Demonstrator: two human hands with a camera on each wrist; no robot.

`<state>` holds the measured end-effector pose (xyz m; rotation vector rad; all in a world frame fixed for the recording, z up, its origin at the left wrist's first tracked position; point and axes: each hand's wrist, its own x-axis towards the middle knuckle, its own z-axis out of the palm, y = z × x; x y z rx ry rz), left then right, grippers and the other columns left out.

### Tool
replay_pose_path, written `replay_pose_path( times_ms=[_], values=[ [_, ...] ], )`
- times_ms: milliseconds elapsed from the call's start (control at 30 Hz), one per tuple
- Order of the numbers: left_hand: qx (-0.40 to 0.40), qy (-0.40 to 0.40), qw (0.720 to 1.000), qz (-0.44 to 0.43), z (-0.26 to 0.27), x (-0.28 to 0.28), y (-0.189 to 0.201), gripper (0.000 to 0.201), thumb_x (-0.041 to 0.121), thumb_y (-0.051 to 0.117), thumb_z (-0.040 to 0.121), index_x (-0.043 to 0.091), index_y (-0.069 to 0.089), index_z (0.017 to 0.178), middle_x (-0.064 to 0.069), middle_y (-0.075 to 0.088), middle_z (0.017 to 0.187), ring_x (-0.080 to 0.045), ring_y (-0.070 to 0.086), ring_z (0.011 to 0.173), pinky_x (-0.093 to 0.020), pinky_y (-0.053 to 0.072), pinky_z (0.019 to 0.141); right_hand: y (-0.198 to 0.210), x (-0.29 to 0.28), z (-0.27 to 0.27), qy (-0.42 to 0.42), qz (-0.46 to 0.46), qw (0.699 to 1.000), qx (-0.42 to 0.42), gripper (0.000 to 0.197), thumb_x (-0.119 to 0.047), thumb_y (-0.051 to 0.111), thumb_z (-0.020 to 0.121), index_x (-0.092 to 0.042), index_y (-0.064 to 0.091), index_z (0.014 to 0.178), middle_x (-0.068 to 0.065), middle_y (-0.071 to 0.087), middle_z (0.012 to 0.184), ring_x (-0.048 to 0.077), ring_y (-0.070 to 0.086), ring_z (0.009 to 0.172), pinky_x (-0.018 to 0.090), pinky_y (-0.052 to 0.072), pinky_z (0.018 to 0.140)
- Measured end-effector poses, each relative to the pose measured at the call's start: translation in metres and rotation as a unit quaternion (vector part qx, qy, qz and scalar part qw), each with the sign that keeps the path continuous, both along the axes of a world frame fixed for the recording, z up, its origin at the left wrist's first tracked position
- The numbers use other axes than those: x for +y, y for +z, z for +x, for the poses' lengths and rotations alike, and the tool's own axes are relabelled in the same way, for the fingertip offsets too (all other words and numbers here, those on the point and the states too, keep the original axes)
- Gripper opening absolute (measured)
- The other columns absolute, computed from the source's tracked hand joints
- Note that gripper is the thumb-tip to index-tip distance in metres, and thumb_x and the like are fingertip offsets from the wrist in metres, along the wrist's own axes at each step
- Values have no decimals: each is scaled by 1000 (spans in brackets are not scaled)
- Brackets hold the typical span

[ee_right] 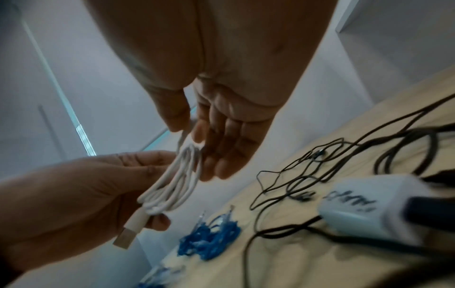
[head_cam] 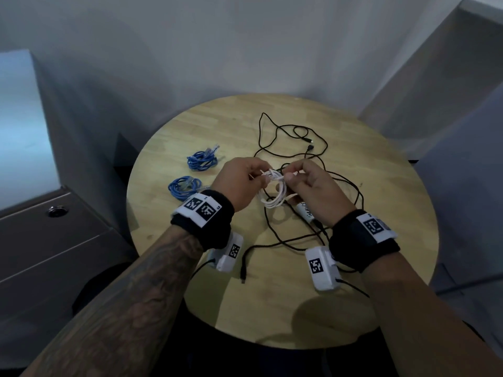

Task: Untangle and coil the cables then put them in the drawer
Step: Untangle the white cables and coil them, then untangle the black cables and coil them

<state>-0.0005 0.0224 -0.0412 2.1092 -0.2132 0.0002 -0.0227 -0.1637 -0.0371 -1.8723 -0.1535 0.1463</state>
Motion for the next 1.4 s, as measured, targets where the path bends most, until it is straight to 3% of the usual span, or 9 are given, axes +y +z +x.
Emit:
replay_pose_path(
  times_ms=[200,333,467,667,733,833,1033,1233,1400],
  values=[
    [26,51,979,197,26,17,-27,25,14,60,92,16,71,115,-7,70,114,-25,64,104,-32,51,89,-22,-47,8,-76,-399,914,27,36,-56,64,85,-25,54,102,-6,62,97,16,58,86,31,45,72],
    [56,57,952,297,28,12,-41,17,18,57,94,17,66,108,-11,68,107,-31,64,94,-36,52,79,-42,-45,5,-25,-505,855,117,47,-58,69,77,-23,52,104,0,61,102,22,58,89,31,40,68],
    [65,97,936,332,27,11,-46,17,25,51,96,13,51,109,-14,64,103,-35,61,91,-39,46,76,-36,-43,7,-66,-472,876,79,41,-51,63,85,-19,50,108,5,62,105,26,58,86,31,44,70],
    [62,69,901,423,24,14,-27,21,27,49,95,18,63,107,-10,66,106,-30,62,90,-39,48,75,4,-48,-4,-168,-221,960,-43,36,-39,71,86,-35,52,116,-7,65,95,18,64,80,33,52,69],
    [-27,117,933,339,20,15,-13,19,28,49,95,18,64,102,-7,64,103,-28,61,88,-40,50,76,15,-50,-11,-132,-208,966,-77,41,-28,72,86,-38,56,122,-10,64,103,12,62,84,28,50,72],
    [-161,109,979,55,4,3,11,19,35,52,97,21,62,105,4,60,104,-14,60,91,-32,50,79,18,-47,-20,-21,-306,946,-109,60,-4,64,83,-33,56,135,-7,62,122,9,58,98,23,42,82],
    [38,-142,988,-37,-31,-41,11,48,43,54,96,23,44,138,5,61,117,-7,61,101,-23,49,81,24,-24,-26,33,-348,910,-221,49,-5,62,80,-35,64,118,-13,69,103,16,59,89,29,38,81],
    [48,-126,987,-86,-26,-28,13,18,30,58,97,20,68,86,5,66,72,-10,62,66,-29,51,68,28,-38,-19,-45,-368,891,-262,38,-16,66,82,-29,59,117,-10,60,110,16,56,92,38,44,85],
    [115,-58,948,-292,-26,-8,28,20,9,58,95,-3,69,106,-15,73,99,-26,70,72,-30,58,69,22,-69,-11,-126,-304,920,-210,18,-17,68,88,-27,71,103,-6,65,109,15,60,103,37,48,95]
  ],
)
